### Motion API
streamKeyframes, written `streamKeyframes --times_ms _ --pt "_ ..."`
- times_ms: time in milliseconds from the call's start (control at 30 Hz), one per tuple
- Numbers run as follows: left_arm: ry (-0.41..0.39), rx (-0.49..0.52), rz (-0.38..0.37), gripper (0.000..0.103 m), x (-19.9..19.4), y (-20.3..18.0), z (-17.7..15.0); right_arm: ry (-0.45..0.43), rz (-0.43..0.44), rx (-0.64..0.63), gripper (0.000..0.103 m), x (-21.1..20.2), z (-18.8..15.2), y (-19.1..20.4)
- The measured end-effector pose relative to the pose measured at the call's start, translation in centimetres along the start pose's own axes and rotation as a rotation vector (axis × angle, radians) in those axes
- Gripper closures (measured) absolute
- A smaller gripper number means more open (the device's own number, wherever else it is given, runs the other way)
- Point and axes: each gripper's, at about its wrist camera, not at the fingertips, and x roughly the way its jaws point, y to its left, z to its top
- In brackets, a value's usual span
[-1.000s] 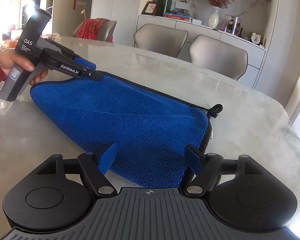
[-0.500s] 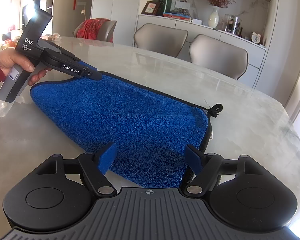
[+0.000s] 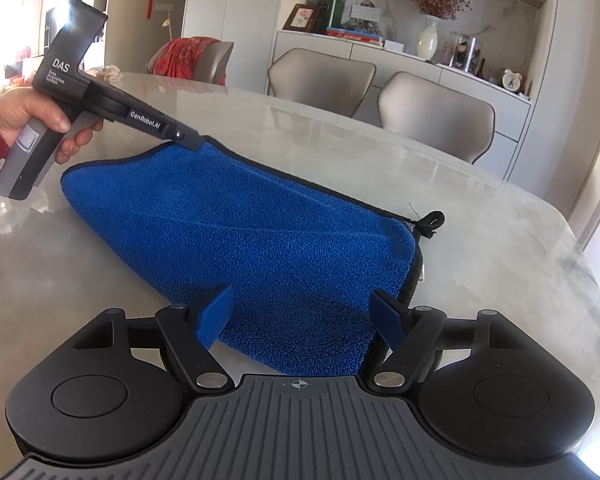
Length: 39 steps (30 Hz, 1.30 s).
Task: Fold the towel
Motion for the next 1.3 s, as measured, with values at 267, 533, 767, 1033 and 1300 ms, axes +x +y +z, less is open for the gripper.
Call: streamKeyframes --times_ms 267,533,767,1033,1300 --pt "0.034 -0.008 0.026 0.097 1.2 0.2 -0.2 -0.027 -0.021 -0.011 0.027 -0.1 0.1 0.2" --pt "0.031 0.000 0.042 0.096 1.0 -0.2 -0.2 -0.131 -0.112 0.053 0.044 1.2 2.6 -2.8" --pt "0.036 -0.004 0.037 0.096 1.1 -0.1 -0.1 -0.015 -0.067 0.194 0.075 6.8 4.9 -8.4" --pt "0.046 -0.001 0.036 0.095 1.4 -0.1 -0.4 0.045 -0.025 0.165 0.074 8.9 4.8 -8.7" --pt "0.039 -0.026 0.030 0.095 1.2 0.2 -0.3 0.030 -0.043 0.103 0.093 8.4 4.7 -6.9"
